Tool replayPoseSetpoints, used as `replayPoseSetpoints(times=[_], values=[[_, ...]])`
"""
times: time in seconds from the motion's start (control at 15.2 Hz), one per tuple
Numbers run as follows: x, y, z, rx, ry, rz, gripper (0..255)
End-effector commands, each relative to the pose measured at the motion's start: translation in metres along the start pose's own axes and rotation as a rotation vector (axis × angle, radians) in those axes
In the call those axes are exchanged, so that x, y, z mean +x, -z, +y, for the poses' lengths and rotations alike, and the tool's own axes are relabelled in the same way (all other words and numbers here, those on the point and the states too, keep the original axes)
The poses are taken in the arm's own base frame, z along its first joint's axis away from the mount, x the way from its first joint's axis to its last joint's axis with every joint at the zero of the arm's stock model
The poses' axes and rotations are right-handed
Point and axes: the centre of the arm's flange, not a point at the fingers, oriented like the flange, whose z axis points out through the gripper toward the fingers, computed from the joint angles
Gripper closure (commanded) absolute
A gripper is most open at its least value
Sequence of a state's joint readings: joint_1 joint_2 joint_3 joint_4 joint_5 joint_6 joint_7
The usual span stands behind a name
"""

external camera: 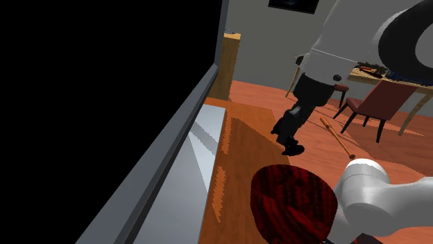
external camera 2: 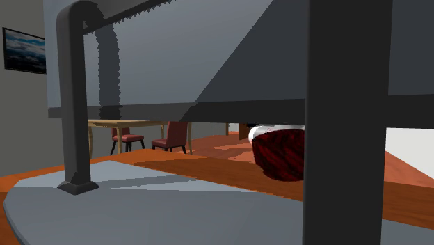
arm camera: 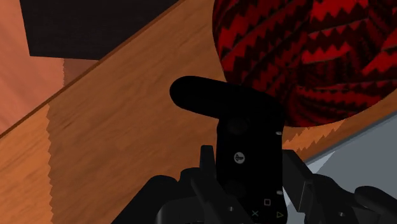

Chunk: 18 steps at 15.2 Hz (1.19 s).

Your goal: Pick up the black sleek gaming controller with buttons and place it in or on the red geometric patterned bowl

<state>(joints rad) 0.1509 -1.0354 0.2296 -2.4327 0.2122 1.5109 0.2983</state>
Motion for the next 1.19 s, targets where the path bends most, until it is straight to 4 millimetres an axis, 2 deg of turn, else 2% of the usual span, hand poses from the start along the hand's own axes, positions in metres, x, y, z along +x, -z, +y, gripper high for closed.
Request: replayPoseSetpoints(times=[0.0,0.46,1.12], values=[[-0.019,0.0,-0.015,0.0,-0.001,-0.001,255],[-0.099,0.004,-0.071,0.0,-0.001,-0.001,255],[-0.103,-0.049,-0.069,0.0,-0.001,-0.001,255]])
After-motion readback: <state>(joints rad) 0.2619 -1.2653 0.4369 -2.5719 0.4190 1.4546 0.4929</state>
